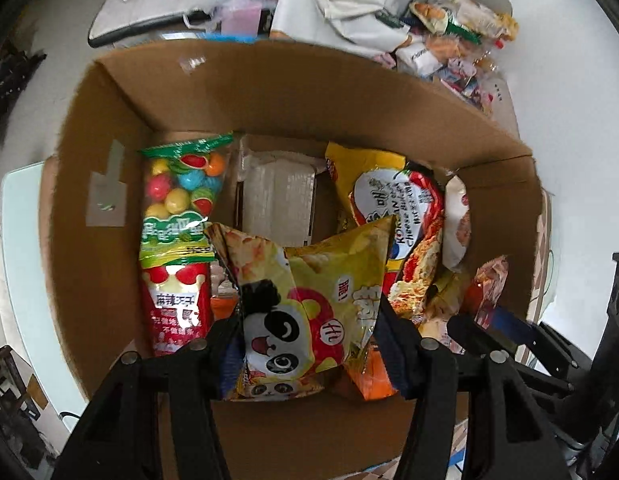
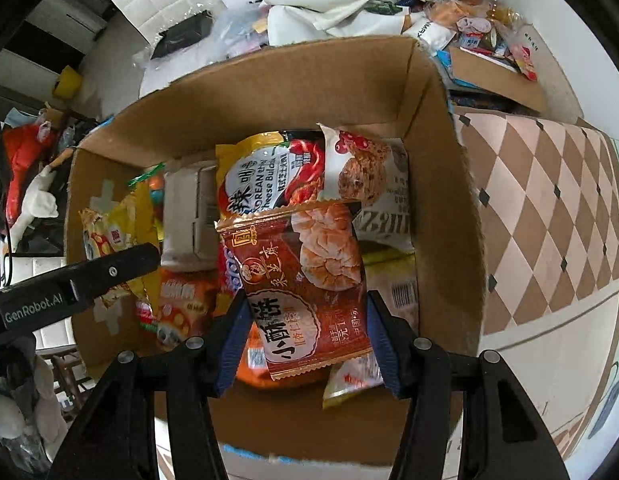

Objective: Organize snacks
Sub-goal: 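Carry both packets into the box and open both tools to release, then grasp the red triangular packet with the left tool while the right tool grasps the clear printed packet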

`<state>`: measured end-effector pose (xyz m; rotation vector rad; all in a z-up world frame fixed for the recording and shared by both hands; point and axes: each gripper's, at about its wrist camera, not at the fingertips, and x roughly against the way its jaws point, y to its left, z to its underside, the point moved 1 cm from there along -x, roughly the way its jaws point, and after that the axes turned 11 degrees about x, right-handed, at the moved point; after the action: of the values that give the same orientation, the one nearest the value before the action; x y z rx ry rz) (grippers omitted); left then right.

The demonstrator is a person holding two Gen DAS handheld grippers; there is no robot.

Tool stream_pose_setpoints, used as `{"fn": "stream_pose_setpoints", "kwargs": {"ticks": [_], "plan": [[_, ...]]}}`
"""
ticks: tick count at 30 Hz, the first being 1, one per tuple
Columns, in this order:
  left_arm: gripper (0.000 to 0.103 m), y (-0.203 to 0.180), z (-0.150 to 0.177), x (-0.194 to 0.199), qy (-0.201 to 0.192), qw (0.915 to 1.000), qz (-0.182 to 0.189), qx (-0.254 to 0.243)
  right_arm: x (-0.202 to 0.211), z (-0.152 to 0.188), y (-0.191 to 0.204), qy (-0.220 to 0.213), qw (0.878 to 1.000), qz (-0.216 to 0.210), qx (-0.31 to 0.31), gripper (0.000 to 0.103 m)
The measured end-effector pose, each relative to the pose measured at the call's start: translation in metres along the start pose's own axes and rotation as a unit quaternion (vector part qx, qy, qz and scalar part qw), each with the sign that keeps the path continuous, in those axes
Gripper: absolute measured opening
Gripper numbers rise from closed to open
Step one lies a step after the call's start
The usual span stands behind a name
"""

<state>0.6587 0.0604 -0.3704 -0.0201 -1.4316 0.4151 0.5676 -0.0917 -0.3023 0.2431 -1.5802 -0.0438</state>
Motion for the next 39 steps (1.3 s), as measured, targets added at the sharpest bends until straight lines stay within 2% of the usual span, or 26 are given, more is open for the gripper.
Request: {"fn": "stream_pose_setpoints", "kwargs": {"ticks": [2,4,5,6,8,16,20,23,27,33,35,39], "plan": [[0.057,0.001,0.000,-0.010,0.025,0.9996,0.010,0.008,-0.008,-0.005,0.000,0.012,1.000,-0.004,0.004,0.060],[0.072,0.002,0.001,-0.017,0.036,0.9992,0.012,0.010,-0.015,-0.009,0.000,0.030,1.000,-0.002,0.003,0.067],[0.076,0.001,0.001,-0.018,0.034,0.9993,0.009,0.009,-0.020,-0.011,-0.001,0.040,0.999,-0.003,0.001,0.084],[0.081,0.002,0.002,-0.019,0.032,0.9995,0.004,0.008,-0.020,-0.011,-0.001,0.039,0.999,-0.002,0.003,0.095],[0.082,0.002,0.004,-0.020,0.030,0.9995,-0.003,0.009,-0.019,-0.010,0.001,0.035,0.999,0.013,0.015,0.095],[0.083,0.002,0.024,0.002,-0.017,0.9994,-0.031,-0.007,-0.013,0.000,0.004,0.025,0.999,0.020,0.020,0.095],[0.083,0.001,0.045,0.017,-0.058,0.9963,-0.060,-0.021,0.007,0.010,0.008,0.010,0.999,0.030,0.029,0.095],[0.083,0.000,0.067,0.031,-0.100,0.9908,-0.083,-0.037,0.025,0.023,0.011,-0.019,0.998,0.047,0.035,0.095],[0.083,0.006,0.094,0.047,-0.133,0.9877,-0.073,-0.036,0.044,0.043,0.012,-0.047,0.996,0.059,0.036,0.095],[0.083,0.002,0.143,0.077,-0.195,0.9772,-0.074,-0.042,0.072,0.079,0.016,-0.078,0.993,0.077,0.044,0.095],[0.083,0.001,0.158,0.086,-0.203,0.9758,-0.069,-0.042,0.084,0.093,0.018,-0.090,0.991,0.085,0.047,0.095],[0.083,-0.001,0.186,0.103,-0.214,0.9746,-0.055,-0.037,0.106,0.117,0.021,-0.109,0.990,0.076,0.042,0.095]]}}
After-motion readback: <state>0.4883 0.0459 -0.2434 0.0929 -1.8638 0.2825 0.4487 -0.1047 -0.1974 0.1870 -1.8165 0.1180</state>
